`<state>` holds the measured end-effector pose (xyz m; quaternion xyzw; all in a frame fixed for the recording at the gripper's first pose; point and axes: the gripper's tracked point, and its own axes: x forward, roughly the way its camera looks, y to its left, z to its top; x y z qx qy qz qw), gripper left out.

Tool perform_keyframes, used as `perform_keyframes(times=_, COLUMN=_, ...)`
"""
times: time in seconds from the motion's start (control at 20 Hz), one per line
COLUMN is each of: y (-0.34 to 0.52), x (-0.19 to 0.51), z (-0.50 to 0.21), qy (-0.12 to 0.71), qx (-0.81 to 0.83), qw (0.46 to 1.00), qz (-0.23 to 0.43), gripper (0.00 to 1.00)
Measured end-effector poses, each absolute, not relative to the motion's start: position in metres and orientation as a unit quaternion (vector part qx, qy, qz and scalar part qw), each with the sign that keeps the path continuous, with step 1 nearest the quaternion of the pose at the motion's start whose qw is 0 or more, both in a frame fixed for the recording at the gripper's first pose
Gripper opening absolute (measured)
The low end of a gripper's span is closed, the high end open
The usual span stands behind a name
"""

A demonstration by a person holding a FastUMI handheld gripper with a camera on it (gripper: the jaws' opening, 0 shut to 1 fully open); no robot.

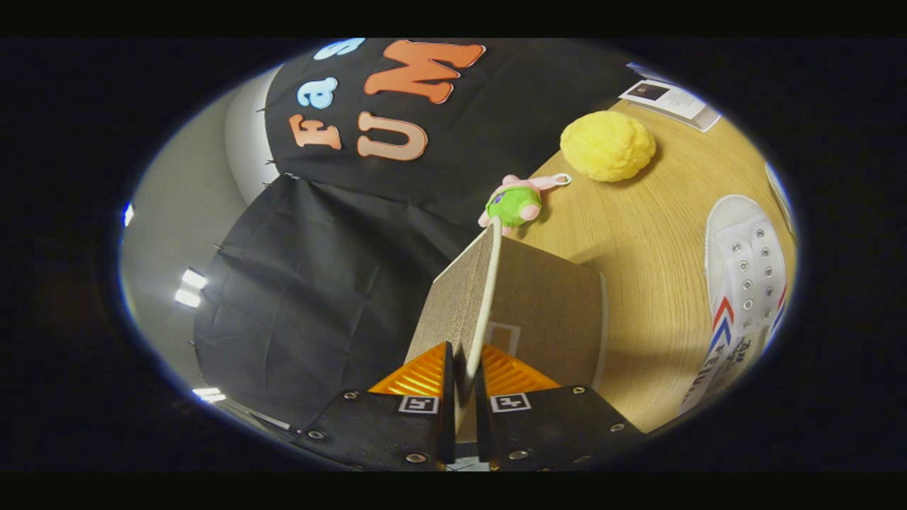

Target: Open the storage box then place both shoes into the box .Put the left shoe in first, then the right shoe, with the right side of both shoes facing outward in a uniform manner.

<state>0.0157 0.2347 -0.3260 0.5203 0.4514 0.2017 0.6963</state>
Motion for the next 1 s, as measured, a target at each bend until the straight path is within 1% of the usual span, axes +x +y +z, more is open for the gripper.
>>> perform_keyframes(times=0.1, y=0.228, x=0.026, z=-0.318, qy=0.435, qx=0.535, qw=0.698, qz=0.191, gripper=0.07)
perform_keyframes(times=0.15, y=0.224, x=0.03, z=-0.313, qy=0.424, qx=0.542, qw=0.701, qz=0.189, gripper=0.07)
perform_keyframes(times=0.25, y=0.216, x=0.035, z=-0.303, qy=0.406, qx=0.538, qw=0.714, qz=0.191, gripper=0.06)
perform_keyframes(times=0.65, y=0.18, x=0.045, z=-0.288, qy=0.394, qx=0.519, qw=0.742, qz=0.157, gripper=0.06)
perform_keyframes(times=0.85, y=0.177, x=0.058, z=-0.255, qy=0.38, qx=0.501, qw=0.761, qz=0.161, gripper=0.06)
perform_keyframes(times=1.0, y=0.199, x=0.069, z=-0.224, qy=0.369, qx=0.489, qw=0.771, qz=0.174, gripper=0.06)
